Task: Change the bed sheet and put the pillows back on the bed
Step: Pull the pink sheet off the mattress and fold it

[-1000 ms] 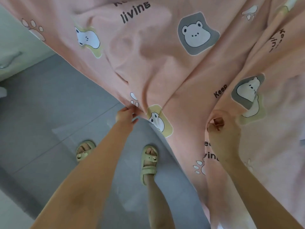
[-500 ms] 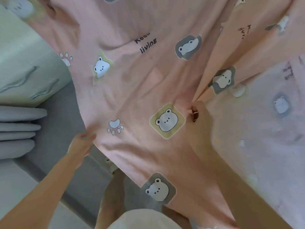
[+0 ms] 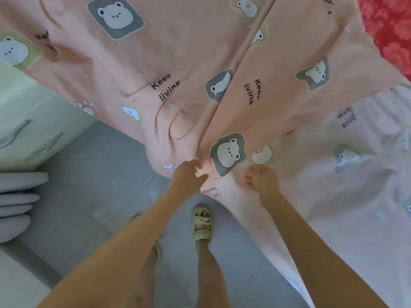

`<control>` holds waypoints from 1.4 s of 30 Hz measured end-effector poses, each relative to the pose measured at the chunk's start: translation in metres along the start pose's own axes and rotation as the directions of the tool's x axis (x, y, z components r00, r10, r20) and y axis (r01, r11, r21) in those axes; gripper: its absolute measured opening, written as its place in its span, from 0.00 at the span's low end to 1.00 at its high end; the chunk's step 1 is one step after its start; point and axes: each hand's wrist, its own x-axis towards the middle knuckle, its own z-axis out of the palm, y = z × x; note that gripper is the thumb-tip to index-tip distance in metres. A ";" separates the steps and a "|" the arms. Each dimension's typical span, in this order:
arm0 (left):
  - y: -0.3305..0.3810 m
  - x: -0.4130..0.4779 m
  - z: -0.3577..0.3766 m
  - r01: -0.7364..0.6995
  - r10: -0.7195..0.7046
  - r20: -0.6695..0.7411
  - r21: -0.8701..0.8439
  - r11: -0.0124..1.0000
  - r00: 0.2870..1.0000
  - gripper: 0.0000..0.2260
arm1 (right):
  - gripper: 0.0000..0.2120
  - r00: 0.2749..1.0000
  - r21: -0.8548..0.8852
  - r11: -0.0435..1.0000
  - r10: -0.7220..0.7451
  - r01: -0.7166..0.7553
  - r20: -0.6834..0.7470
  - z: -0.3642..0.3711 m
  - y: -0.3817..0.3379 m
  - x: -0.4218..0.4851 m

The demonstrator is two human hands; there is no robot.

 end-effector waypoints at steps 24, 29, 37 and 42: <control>-0.078 -0.060 -0.035 0.012 -0.037 -0.129 -0.188 0.982 0.991 0.04 | 0.15 0.833 0.056 0.835 -0.537 0.547 -0.138 0.043 -0.113 0.017; -0.132 -0.104 -0.059 0.080 -0.099 -0.095 -0.195 0.978 0.991 0.09 | 0.16 0.813 0.131 0.803 -0.577 0.581 -0.071 0.094 -0.139 -0.037; -0.191 -0.126 -0.068 0.314 -0.368 -0.098 -0.349 0.883 0.925 0.04 | 0.37 0.778 0.067 0.804 -0.590 0.591 0.214 0.193 -0.137 -0.103; -0.176 -0.087 -0.097 0.313 -0.337 -0.009 -0.348 0.883 0.941 0.19 | 0.23 0.743 -0.335 0.745 -0.308 0.577 0.594 0.229 -0.146 -0.110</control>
